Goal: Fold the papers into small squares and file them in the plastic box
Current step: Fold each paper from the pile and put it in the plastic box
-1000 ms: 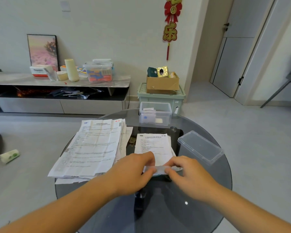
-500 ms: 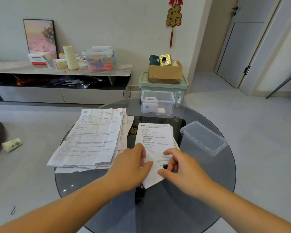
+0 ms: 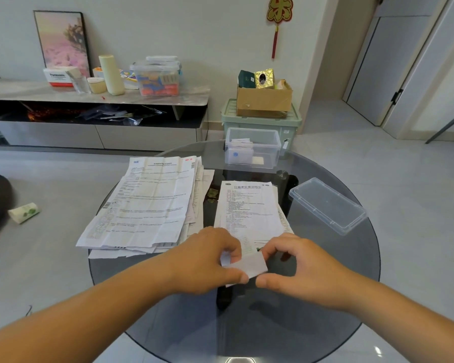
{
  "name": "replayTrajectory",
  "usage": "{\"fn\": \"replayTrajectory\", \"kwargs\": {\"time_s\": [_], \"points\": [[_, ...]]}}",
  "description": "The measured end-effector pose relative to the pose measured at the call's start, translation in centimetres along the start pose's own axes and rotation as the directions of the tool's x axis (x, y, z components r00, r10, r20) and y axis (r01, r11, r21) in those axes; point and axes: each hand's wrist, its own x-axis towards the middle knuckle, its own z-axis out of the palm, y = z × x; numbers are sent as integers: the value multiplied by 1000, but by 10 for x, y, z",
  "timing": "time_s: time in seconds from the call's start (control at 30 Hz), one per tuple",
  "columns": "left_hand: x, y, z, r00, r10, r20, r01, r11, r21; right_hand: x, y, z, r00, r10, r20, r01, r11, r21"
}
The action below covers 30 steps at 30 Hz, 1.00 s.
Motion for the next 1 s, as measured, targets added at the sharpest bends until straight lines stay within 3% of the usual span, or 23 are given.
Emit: {"fn": "replayTrajectory", "kwargs": {"time_s": [0.17, 0.33, 0.5, 0.87, 1.0], "points": [[4, -2, -6, 991, -24, -128, 20, 999, -30, 3, -4, 5, 996, 32, -78, -31, 999, 11], [19, -2, 3, 967, -75, -243, 73, 997, -19, 17, -5, 16, 966, 175, -188, -166, 984, 60], [23, -7, 9, 977, -85, -196, 99, 993, 63, 21, -8, 28, 956, 165, -242, -207, 965, -160], [36, -4, -5, 962, -250, -106, 254, 967, 34, 15, -8, 17, 992, 89, -91, -110, 959, -262], [38, 0, -4, 966, -243, -91, 249, 966, 71, 11, -3, 16, 996, 61, -59, -76, 951, -299]]}}
